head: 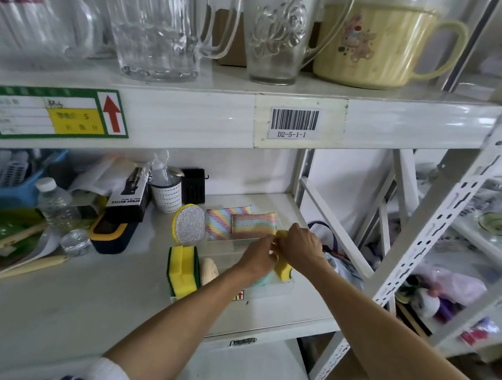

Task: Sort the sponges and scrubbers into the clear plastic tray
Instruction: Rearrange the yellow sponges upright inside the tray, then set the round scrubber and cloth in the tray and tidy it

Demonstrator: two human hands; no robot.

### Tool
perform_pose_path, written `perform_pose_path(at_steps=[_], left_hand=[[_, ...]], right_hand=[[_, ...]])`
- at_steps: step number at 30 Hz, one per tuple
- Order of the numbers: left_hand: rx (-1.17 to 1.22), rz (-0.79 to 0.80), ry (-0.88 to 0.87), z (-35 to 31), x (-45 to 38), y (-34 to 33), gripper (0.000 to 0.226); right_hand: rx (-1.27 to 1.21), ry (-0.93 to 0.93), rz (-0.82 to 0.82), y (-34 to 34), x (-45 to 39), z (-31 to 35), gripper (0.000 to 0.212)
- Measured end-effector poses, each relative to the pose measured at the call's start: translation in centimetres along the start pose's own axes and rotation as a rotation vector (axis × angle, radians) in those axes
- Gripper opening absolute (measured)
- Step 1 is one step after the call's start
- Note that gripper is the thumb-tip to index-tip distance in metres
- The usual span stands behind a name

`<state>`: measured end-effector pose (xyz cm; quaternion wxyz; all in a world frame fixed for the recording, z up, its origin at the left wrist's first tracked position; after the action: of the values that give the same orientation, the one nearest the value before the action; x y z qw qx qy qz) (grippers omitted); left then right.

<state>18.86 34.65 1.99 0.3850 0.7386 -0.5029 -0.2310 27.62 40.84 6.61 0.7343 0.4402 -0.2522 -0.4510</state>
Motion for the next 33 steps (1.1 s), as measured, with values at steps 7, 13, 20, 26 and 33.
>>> perform_pose_path(at_steps=[7,13,20,26,33], left_hand=[[-0.007,0.042,-0.026,-0.7,0.8,-0.8,0.035],[0.004,0.081,-0.017,-0.6,1.1,-0.5,0.044],[0.077,0.027,-0.003,1.5,1.2,1.6,0.049],[0.052,-0.054,0.016,3.1,0.9,4.0,0.049],[0.029,-0.371,0.010,5.5,1.7,8.9,0.035]], right_hand=[[0.088,0.034,0.064,-0.7,1.6,-0.2,0.035],[0.127,0.032,0.099,-0.7,1.7,-0.3,0.025],[0.082,0.070,0.116,-0.3,1.5,0.1,0.018],[0.154,0.043,0.115,-0.3,1.0,0.7,0.021],[0.093,0.179,-0.022,-1.2,-0.3,4.0,0.028]])
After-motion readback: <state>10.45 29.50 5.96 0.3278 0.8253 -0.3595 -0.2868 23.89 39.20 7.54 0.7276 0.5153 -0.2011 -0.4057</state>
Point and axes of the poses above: each hand's wrist, its own x-axis away from the middle knuckle, its own y-axis out of the back of the hand, z = x × y, the point moved 3 cm from there along -x, towards the middle knuckle, and after that the axes turned 12 degrees about -x, right-handed, at the moved point
